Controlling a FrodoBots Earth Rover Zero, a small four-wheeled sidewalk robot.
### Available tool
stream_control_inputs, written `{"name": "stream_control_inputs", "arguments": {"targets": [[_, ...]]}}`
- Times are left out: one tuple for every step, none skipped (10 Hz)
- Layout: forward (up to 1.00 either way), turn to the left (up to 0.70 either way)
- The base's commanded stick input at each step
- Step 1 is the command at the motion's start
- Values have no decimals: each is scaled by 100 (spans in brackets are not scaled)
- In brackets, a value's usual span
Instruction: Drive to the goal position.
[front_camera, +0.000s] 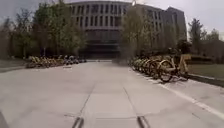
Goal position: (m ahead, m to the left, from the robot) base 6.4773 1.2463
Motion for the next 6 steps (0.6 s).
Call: {"name": "stream_control_inputs", "arguments": {"targets": [[70, 0], [70, 0], [70, 0], [70, 0], [70, 0], [70, 0]]}}
